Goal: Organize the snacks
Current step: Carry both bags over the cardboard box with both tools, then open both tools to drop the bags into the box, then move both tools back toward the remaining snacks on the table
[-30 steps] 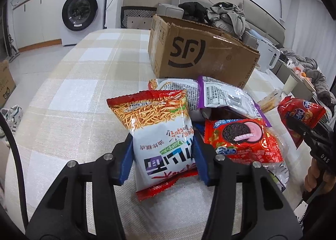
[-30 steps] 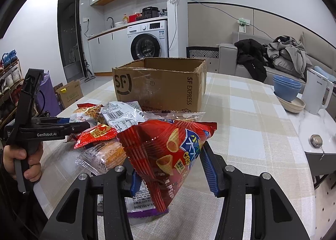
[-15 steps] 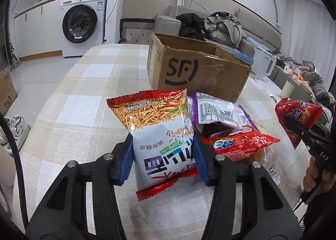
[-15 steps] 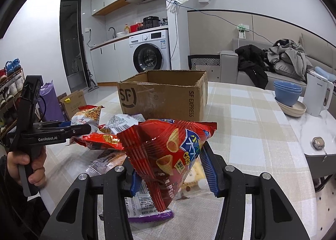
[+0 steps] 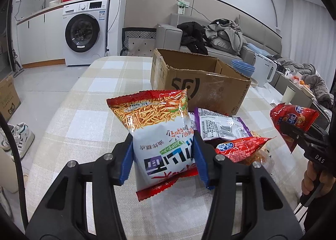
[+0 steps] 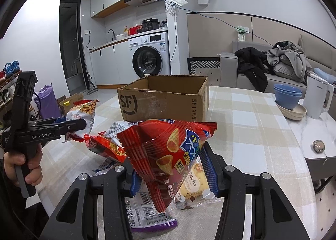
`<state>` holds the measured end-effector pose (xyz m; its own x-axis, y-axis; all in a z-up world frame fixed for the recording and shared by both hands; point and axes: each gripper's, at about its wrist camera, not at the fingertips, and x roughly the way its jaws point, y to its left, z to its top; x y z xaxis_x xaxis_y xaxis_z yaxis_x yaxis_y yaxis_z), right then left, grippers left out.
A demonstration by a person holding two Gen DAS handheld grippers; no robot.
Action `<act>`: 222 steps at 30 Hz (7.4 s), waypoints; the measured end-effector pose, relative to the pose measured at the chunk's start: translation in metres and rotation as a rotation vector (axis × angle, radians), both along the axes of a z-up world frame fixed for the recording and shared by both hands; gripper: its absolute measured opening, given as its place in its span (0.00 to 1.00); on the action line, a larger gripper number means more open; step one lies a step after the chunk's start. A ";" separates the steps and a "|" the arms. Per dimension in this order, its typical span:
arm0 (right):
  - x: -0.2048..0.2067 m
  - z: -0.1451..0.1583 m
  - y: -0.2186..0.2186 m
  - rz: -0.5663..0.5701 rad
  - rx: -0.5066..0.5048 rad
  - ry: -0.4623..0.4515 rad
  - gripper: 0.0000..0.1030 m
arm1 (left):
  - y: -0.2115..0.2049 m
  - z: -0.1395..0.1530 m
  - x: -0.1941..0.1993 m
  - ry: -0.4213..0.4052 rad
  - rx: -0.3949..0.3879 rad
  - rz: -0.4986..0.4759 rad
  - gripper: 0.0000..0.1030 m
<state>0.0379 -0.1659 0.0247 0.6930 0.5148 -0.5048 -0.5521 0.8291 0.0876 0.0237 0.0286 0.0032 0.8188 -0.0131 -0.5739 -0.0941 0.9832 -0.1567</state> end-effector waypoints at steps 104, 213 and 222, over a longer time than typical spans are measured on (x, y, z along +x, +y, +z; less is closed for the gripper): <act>0.150 0.027 0.098 -0.016 -0.087 0.171 0.49 | -0.038 0.050 0.185 0.080 0.105 -0.089 0.47; 0.034 -0.037 -0.002 -0.121 -0.135 0.341 1.00 | -0.089 -0.030 -0.040 0.212 0.132 -0.282 0.99; 0.040 -0.063 0.008 -0.107 -0.220 0.384 1.00 | -0.090 -0.042 -0.030 0.239 0.134 -0.291 0.97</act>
